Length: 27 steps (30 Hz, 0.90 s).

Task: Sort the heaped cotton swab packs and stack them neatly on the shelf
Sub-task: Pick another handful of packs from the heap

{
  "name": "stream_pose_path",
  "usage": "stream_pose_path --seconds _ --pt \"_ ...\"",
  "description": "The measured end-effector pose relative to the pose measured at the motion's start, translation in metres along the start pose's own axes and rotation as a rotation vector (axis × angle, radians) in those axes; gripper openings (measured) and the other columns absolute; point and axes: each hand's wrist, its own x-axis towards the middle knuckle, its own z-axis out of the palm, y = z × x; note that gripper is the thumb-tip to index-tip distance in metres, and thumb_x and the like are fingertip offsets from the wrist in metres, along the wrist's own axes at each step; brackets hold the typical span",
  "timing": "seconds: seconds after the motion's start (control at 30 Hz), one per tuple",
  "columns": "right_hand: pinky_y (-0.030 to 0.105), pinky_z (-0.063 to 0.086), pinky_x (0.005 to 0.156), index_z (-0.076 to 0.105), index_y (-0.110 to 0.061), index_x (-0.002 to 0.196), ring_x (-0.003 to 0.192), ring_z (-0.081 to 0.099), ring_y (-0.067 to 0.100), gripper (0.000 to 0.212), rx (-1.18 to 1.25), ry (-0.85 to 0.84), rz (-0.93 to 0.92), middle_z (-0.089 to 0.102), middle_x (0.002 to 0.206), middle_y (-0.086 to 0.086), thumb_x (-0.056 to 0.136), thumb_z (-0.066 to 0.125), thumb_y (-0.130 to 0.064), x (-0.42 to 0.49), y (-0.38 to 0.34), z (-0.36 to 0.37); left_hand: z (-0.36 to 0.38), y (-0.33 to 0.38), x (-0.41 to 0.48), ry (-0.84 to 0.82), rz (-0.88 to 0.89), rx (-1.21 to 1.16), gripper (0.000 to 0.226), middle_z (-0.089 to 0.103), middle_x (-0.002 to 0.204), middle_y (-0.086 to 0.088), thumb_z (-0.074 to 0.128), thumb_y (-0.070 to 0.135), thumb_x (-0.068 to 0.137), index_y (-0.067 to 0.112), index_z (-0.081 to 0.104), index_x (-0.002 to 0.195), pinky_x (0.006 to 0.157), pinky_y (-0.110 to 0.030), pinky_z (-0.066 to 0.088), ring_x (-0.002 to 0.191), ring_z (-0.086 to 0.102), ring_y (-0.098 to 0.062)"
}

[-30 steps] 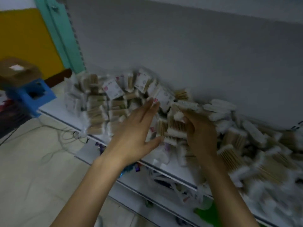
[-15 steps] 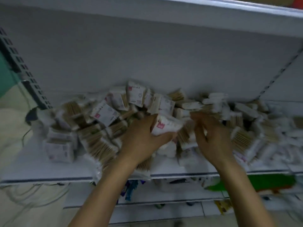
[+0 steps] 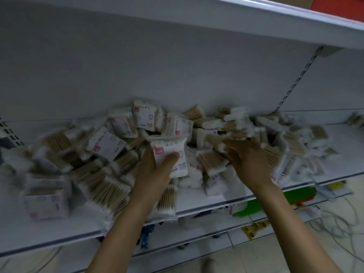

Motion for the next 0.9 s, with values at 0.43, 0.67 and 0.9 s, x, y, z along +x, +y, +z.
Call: stream_pose_path --seconds 0.43,0.67,0.9 --pt "0.027 0.032 0.055 0.048 -0.031 0.085 0.061 0.048 0.016 0.022 0.603 -0.207 0.030 0.052 0.069 0.006 0.102 0.038 -0.021 0.021 -0.103 -0.016 -0.050 0.032 -0.019 -0.251 0.127 0.146 0.017 0.073 0.088 0.015 0.068 0.015 0.085 0.024 0.062 0.098 0.066 -0.011 0.050 0.082 0.068 0.001" --pt "0.006 0.041 0.073 0.058 -0.032 0.086 0.077 0.057 -0.017 0.045 0.913 -0.534 -0.021 0.064 0.075 -0.032 0.096 0.040 0.008 0.036 -0.168 0.004 -0.081 0.035 -0.043 -0.167 0.100 0.163 0.046 0.068 0.109 0.018 0.066 0.028 0.079 0.028 0.047 0.122 0.077 -0.010 0.048 0.100 0.064 0.002" --pt "0.018 0.046 0.077 0.063 -0.029 0.090 0.082 0.059 -0.005 0.038 0.892 -0.611 -0.153 0.064 0.086 -0.020 0.095 0.043 0.004 0.044 -0.206 0.015 -0.105 0.030 -0.054 -0.083 -0.064 0.003 0.025 0.075 0.098 0.004 0.073 0.016 0.071 0.027 0.078 0.093 0.070 -0.014 0.052 0.088 0.070 -0.006"
